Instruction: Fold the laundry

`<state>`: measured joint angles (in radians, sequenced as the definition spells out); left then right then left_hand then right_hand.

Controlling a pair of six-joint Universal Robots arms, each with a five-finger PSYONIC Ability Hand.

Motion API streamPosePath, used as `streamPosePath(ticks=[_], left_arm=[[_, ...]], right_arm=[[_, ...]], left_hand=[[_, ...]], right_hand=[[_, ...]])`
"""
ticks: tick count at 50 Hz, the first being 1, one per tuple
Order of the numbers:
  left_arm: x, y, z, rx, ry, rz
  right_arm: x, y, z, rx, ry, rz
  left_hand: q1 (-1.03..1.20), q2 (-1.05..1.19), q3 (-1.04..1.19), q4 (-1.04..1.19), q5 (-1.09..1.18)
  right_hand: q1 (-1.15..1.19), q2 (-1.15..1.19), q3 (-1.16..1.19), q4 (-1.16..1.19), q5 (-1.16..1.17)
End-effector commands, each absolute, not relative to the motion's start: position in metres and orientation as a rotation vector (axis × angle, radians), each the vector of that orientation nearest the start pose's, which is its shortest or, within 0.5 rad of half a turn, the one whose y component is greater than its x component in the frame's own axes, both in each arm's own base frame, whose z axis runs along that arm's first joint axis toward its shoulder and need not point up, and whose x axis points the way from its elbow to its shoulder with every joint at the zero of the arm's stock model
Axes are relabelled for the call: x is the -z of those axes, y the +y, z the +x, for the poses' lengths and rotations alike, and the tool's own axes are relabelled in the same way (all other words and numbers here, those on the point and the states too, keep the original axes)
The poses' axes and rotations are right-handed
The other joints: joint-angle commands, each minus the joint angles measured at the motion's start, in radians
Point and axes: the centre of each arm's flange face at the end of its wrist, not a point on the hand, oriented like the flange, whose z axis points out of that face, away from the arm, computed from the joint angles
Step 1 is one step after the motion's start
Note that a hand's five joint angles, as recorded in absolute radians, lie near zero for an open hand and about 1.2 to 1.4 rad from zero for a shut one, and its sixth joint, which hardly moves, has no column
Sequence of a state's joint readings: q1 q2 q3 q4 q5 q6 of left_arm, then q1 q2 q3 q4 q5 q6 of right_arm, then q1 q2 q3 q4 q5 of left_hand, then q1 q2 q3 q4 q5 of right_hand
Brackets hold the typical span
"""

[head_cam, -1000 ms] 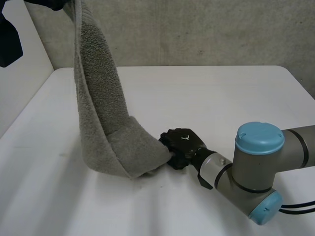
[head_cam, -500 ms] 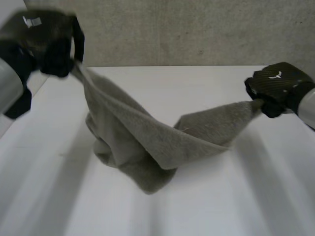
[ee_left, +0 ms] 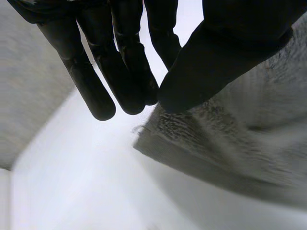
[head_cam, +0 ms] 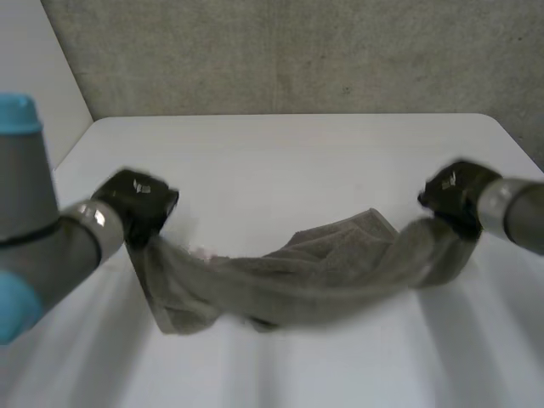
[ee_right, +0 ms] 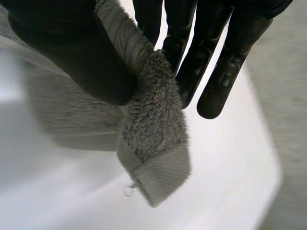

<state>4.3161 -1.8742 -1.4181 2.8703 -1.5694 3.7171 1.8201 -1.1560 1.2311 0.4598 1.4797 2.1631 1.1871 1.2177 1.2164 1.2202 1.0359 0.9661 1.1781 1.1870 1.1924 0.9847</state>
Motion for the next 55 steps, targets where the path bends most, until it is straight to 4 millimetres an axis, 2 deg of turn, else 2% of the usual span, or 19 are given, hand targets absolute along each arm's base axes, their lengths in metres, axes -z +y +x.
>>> streamPosePath(ticks=[1,4,6,9,12,20,22,23,25,26,27,28,29,30,31,33,36,42,55], left_arm=[[-0.352,-0.343,-0.282,2.313,1.704,0.844],[-0.387,-0.349,-0.284,2.451,1.532,0.744],[-0.442,-0.347,-0.283,2.661,1.238,0.563],[-0.474,-0.331,-0.281,2.802,1.077,0.447],[-0.478,-0.325,-0.278,2.833,1.072,0.421],[-0.409,-0.324,-0.272,2.761,1.413,0.491],[-0.366,-0.326,-0.272,2.662,1.573,0.549],[-0.366,-0.326,-0.272,2.661,1.573,0.549],[-0.321,-0.325,-0.269,2.541,1.73,0.606],[-0.321,-0.325,-0.269,2.541,1.731,0.606],[-0.297,-0.326,-0.266,2.476,1.801,0.627],[-0.296,-0.326,-0.266,2.475,1.802,0.628],[-0.271,-0.327,-0.262,2.412,1.867,0.647],[-0.248,-0.327,-0.26,2.364,1.914,0.664],[-0.248,-0.327,-0.26,2.363,1.914,0.665],[-0.209,-0.322,-0.259,2.287,1.983,0.705],[-0.179,-0.315,-0.256,2.201,2.058,0.74],[-0.159,-0.298,-0.247,2.07,2.167,0.779],[-0.18,-0.259,-0.217,1.762,2.386,0.802]], right_arm=[[-0.346,-0.381,0.25,2.718,1.99,-1.282],[-0.379,-0.388,0.253,2.949,1.77,-1.092],[-0.424,-0.388,0.253,3.23,1.388,-0.815],[-0.44,-0.378,0.251,3.328,1.218,-0.71],[-0.434,-0.374,0.25,3.304,1.236,-0.734],[-0.355,-0.369,0.256,2.985,1.461,-1.02],[-0.342,-0.367,0.256,2.922,1.515,-1.059],[-0.342,-0.367,0.256,2.921,1.515,-1.059],[-0.31,-0.365,0.256,2.763,1.629,-1.155],[-0.31,-0.365,0.256,2.762,1.629,-1.156],[-0.291,-0.362,0.257,2.664,1.691,-1.202],[-0.265,-0.361,0.257,2.548,1.765,-1.248],[-0.265,-0.361,0.257,2.546,1.766,-1.248],[-0.235,-0.361,0.256,2.424,1.846,-1.291],[-0.235,-0.361,0.256,2.423,1.847,-1.291],[-0.189,-0.355,0.255,2.238,1.967,-1.347],[-0.157,-0.347,0.253,2.107,2.057,-1.381],[-0.138,-0.335,0.248,1.975,2.14,-1.403],[-0.172,-0.305,0.223,1.666,2.347,-1.379]], left_hand=[[0.209,0.179,0.18,0.176,0.186],[0.209,0.179,0.18,0.176,0.186],[0.209,0.179,0.18,0.176,0.186],[0.209,0.179,0.18,0.176,0.186],[0.209,0.179,0.18,0.176,0.186],[0.209,0.179,0.18,0.176,0.186],[0.209,0.179,0.18,0.176,0.186],[0.209,0.179,0.18,0.176,0.186],[0.209,0.179,0.18,0.176,0.186],[0.209,0.179,0.18,0.176,0.186],[0.209,0.179,0.18,0.176,0.186],[0.209,0.179,0.18,0.176,0.186],[0.209,0.179,0.18,0.176,0.186],[0.209,0.179,0.18,0.176,0.186],[0.209,0.179,0.18,0.176,0.186],[0.209,0.179,0.18,0.176,0.186],[0.209,0.179,0.18,0.176,0.186],[0.209,0.179,0.18,0.176,0.186],[0.209,0.179,0.18,0.176,0.186]], right_hand=[[0.43,0.218,0.209,0.204,0.237],[0.43,0.218,0.209,0.204,0.237],[0.43,0.218,0.209,0.204,0.237],[0.43,0.218,0.209,0.204,0.237],[0.43,0.218,0.209,0.204,0.237],[0.43,0.218,0.209,0.204,0.237],[0.43,0.218,0.209,0.204,0.237],[0.43,0.218,0.209,0.204,0.237],[0.43,0.218,0.209,0.204,0.237],[0.43,0.218,0.209,0.204,0.237],[0.43,0.218,0.209,0.204,0.237],[0.43,0.218,0.209,0.204,0.237],[0.43,0.218,0.209,0.204,0.237],[0.43,0.218,0.209,0.204,0.237],[0.43,0.218,0.209,0.204,0.237],[0.43,0.218,0.209,0.204,0.237],[0.43,0.218,0.209,0.204,0.237],[0.43,0.218,0.209,0.204,0.237],[0.43,0.218,0.209,0.204,0.237]])
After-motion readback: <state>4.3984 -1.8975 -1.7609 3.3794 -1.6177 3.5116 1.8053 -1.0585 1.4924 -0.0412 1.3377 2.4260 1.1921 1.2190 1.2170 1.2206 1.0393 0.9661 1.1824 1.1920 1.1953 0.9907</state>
